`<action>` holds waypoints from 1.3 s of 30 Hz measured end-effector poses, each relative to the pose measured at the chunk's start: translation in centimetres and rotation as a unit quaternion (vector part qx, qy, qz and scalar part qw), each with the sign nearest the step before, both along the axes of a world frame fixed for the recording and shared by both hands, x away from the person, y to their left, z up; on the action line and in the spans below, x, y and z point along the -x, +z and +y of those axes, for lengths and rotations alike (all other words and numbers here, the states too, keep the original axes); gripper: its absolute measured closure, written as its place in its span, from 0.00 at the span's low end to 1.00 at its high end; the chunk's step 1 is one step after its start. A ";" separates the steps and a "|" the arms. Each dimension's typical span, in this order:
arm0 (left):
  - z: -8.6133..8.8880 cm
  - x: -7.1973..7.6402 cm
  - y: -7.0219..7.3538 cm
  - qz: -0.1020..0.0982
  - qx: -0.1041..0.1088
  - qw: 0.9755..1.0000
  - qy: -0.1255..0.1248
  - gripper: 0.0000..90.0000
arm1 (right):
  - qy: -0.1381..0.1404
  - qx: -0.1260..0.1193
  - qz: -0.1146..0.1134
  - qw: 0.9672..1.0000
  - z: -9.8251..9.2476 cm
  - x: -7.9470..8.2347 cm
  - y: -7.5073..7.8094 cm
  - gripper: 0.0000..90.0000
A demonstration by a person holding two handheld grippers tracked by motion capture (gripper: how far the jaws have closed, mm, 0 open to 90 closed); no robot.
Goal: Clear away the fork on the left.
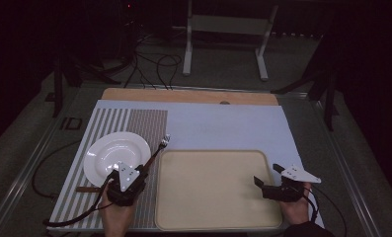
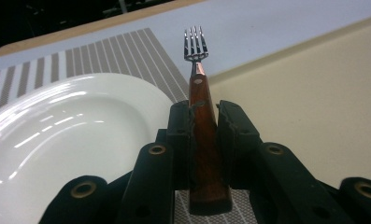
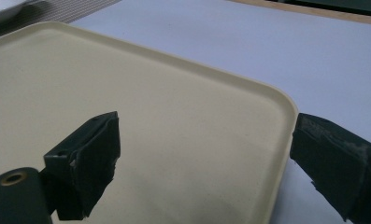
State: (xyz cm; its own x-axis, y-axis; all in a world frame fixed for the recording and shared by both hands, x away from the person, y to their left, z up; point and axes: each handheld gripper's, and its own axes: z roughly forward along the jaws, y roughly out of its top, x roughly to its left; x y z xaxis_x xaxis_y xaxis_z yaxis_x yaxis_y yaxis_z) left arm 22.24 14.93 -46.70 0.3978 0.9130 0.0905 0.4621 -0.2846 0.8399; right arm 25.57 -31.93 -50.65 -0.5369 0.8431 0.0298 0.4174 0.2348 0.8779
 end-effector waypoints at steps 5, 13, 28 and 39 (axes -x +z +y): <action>-0.4 0.5 -0.4 0.004 0.003 1.000 0.000 0.84 | 0.000 0.001 -0.001 1.000 0.0 0.0 0.0 0.10; -1.0 1.1 -0.8 0.005 0.002 1.000 -0.002 0.84 | 0.000 -0.001 0.001 1.000 0.1 0.0 0.0 0.10; -2.5 1.9 -2.6 0.017 0.007 1.000 -0.001 0.84 | 0.000 0.002 0.001 1.000 0.0 0.0 0.0 0.10; -2.8 2.2 -2.9 0.029 0.003 1.000 0.001 0.84 | 0.000 0.002 0.001 1.000 0.0 0.0 0.0 0.10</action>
State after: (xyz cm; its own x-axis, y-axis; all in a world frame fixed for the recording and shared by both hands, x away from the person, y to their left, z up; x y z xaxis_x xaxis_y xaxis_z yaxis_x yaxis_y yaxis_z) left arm 20.02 12.16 -49.65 0.4000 0.9144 0.0620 0.5107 -0.2786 0.8134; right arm 25.56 -31.88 -50.65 -0.5373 0.8430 0.0270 0.4193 0.2391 0.8758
